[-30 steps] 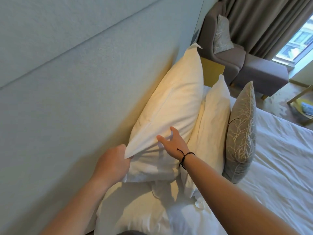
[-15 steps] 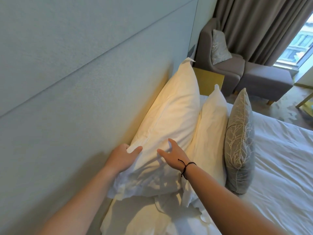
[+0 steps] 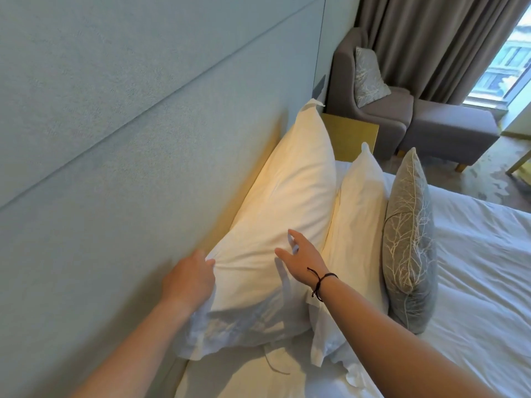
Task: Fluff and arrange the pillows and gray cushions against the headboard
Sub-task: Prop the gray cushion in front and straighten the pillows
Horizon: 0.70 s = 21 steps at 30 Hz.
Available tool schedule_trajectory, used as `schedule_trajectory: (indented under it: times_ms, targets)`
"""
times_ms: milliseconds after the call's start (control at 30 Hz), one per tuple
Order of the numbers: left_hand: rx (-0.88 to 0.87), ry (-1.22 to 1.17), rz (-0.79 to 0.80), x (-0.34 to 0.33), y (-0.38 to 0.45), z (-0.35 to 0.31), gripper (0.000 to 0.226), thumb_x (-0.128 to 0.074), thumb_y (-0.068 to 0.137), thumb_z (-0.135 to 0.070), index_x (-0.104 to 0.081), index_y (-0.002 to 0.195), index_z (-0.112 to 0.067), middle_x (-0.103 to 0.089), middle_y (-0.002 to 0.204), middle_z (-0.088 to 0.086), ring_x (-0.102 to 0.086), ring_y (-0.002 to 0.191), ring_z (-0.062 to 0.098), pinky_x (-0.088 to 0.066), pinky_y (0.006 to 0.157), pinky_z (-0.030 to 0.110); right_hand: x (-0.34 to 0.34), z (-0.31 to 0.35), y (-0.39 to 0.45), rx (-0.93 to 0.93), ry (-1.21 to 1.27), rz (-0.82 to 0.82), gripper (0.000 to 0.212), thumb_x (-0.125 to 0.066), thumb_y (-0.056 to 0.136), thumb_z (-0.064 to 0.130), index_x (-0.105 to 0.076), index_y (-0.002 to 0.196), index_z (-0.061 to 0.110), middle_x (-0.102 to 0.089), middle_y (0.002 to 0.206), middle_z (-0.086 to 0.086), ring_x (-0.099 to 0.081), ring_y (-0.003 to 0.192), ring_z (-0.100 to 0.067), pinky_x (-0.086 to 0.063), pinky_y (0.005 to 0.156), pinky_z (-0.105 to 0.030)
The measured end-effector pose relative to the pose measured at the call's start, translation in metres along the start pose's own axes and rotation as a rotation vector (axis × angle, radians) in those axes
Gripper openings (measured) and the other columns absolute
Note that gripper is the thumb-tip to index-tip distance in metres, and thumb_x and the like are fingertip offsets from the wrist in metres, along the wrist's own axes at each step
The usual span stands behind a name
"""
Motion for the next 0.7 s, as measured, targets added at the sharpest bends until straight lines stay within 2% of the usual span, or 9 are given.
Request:
schedule_trajectory:
  times_ms: [67, 133, 167, 267, 333, 400, 467, 533, 700]
  targets:
    - [0.017, -0.072, 0.074, -0.007, 0.014, -0.003, 0.025, -0.044, 0.095, -0.036, -0.044, 0.077, -0.018, -0.062, 0.083, 0.007, -0.058, 0.080, 0.031, -0.037, 0.063, 0.035, 0.004, -0.001, 0.008, -0.008, 0.027, -0.006, 0.072, -0.060, 0.089, 0.046, -0.025, 0.150, 0.031, -0.034, 0.154, 0.008, -0.038, 0.138, -0.017, -0.035, 0.100, -0.027]
    - [0.045, -0.281, 0.168, -0.016, 0.028, -0.012, 0.024, -0.049, 0.087, -0.034, -0.046, 0.071, -0.017, -0.058, 0.069, -0.001, -0.055, 0.067, 0.022, -0.037, 0.059, 0.033, 0.011, -0.003, 0.017, -0.014, 0.051, -0.026, 0.071, -0.060, 0.090, 0.045, -0.026, 0.150, 0.030, -0.033, 0.154, 0.009, -0.035, 0.139, -0.015, -0.032, 0.101, -0.025]
    - [0.067, -0.366, 0.203, -0.020, 0.037, -0.020, 0.022, -0.051, 0.085, -0.035, -0.049, 0.072, -0.017, -0.059, 0.070, -0.004, -0.055, 0.067, 0.019, -0.038, 0.060, 0.032, 0.016, -0.004, 0.023, -0.014, 0.058, -0.039, 0.070, -0.059, 0.090, 0.044, -0.026, 0.150, 0.030, -0.032, 0.155, 0.009, -0.033, 0.140, -0.013, -0.030, 0.102, -0.025]
    - [0.094, -0.394, 0.233, -0.030, 0.069, -0.048, 0.026, -0.059, 0.086, -0.041, -0.054, 0.102, -0.021, -0.065, 0.100, 0.001, -0.061, 0.091, 0.021, -0.041, 0.072, 0.031, 0.038, -0.007, 0.047, -0.042, 0.097, -0.089, 0.068, -0.057, 0.090, 0.044, -0.027, 0.150, 0.029, -0.030, 0.155, 0.010, -0.030, 0.141, -0.013, -0.029, 0.105, -0.027]
    - [0.067, -0.423, 0.251, -0.035, 0.096, -0.075, 0.034, -0.062, 0.087, -0.039, -0.048, 0.113, -0.023, -0.062, 0.112, 0.004, -0.063, 0.093, 0.023, -0.042, 0.072, 0.029, 0.053, -0.009, 0.066, -0.067, 0.110, -0.116, 0.067, -0.055, 0.091, 0.044, -0.027, 0.150, 0.029, -0.030, 0.156, 0.009, -0.031, 0.141, -0.014, -0.031, 0.105, -0.030]
    - [0.046, -0.486, 0.258, -0.035, 0.128, -0.106, 0.036, -0.063, 0.086, -0.032, -0.046, 0.117, -0.024, -0.060, 0.115, 0.006, -0.064, 0.094, 0.023, -0.042, 0.070, 0.028, 0.067, -0.008, 0.087, -0.079, 0.103, -0.139, 0.066, -0.054, 0.092, 0.044, -0.027, 0.150, 0.029, -0.030, 0.156, 0.008, -0.032, 0.141, -0.015, -0.032, 0.105, -0.032]
    - [0.018, -0.539, 0.241, -0.032, 0.162, -0.138, 0.039, -0.065, 0.085, -0.025, -0.047, 0.120, -0.024, -0.058, 0.105, 0.003, -0.060, 0.091, 0.021, -0.041, 0.067, 0.028, 0.078, -0.006, 0.109, -0.080, 0.125, -0.155, 0.065, -0.053, 0.093, 0.045, -0.027, 0.150, 0.028, -0.029, 0.156, 0.008, -0.032, 0.140, -0.016, -0.031, 0.106, -0.032]
    - [-0.030, -0.570, 0.224, -0.025, 0.194, -0.171, 0.040, -0.066, 0.083, -0.020, -0.050, 0.119, -0.024, -0.055, 0.092, -0.003, -0.058, 0.080, 0.017, -0.040, 0.059, 0.026, 0.087, -0.004, 0.130, -0.069, 0.149, -0.165, 0.065, -0.053, 0.093, 0.044, -0.026, 0.150, 0.028, -0.029, 0.156, 0.007, -0.032, 0.141, -0.015, -0.030, 0.108, -0.032]
    - [-0.120, -0.613, 0.154, -0.023, 0.265, -0.236, 0.018, -0.059, 0.082, -0.009, -0.056, 0.095, -0.020, -0.056, 0.078, 0.000, -0.050, 0.059, 0.016, -0.035, 0.050, 0.026, 0.101, 0.001, 0.177, -0.013, 0.187, -0.190, 0.065, -0.053, 0.094, 0.043, -0.025, 0.150, 0.029, -0.025, 0.157, 0.007, -0.026, 0.143, -0.011, -0.027, 0.112, -0.032]
Point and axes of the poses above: each hand's wrist, its own y-axis towards the middle knuckle, its own x-axis out of the back of the hand, z = x × y, the point moved 5 cm from there along y, towards the middle knuckle
